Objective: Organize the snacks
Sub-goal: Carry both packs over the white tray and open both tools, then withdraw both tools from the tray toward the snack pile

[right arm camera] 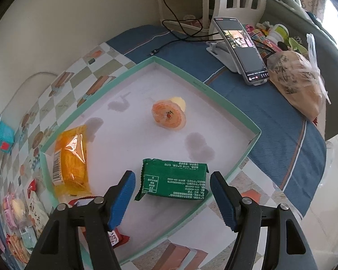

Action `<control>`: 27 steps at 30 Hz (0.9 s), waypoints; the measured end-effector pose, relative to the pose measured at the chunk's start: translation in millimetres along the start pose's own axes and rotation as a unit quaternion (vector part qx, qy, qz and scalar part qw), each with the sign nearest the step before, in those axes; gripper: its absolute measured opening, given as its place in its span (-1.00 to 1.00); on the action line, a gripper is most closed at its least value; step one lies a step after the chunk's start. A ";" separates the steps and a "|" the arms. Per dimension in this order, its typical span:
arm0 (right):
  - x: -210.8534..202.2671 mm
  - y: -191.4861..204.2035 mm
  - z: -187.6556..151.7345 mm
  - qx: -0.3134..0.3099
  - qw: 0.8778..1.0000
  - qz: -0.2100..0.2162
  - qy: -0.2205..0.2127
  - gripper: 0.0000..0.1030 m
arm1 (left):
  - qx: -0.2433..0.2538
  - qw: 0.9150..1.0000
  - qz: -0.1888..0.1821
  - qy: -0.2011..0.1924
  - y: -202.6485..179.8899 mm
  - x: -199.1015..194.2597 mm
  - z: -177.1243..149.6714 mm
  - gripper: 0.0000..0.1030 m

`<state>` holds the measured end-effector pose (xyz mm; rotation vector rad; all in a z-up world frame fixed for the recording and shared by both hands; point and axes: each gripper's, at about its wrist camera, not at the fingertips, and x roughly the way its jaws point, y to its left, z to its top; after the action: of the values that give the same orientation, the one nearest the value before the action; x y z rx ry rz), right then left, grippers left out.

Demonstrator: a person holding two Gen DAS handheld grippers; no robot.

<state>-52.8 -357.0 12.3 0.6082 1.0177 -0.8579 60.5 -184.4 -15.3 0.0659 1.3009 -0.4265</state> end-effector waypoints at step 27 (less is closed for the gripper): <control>-7.2 74.4 -42.1 -0.122 0.992 0.010 -0.015 1.00 | -0.175 0.974 0.108 -0.090 153.2 -58.9 6.7 0.89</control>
<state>-12.1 -281.8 5.0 0.3962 1.0688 -0.7083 107.2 -29.5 13.0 -0.1232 1.1580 -0.0122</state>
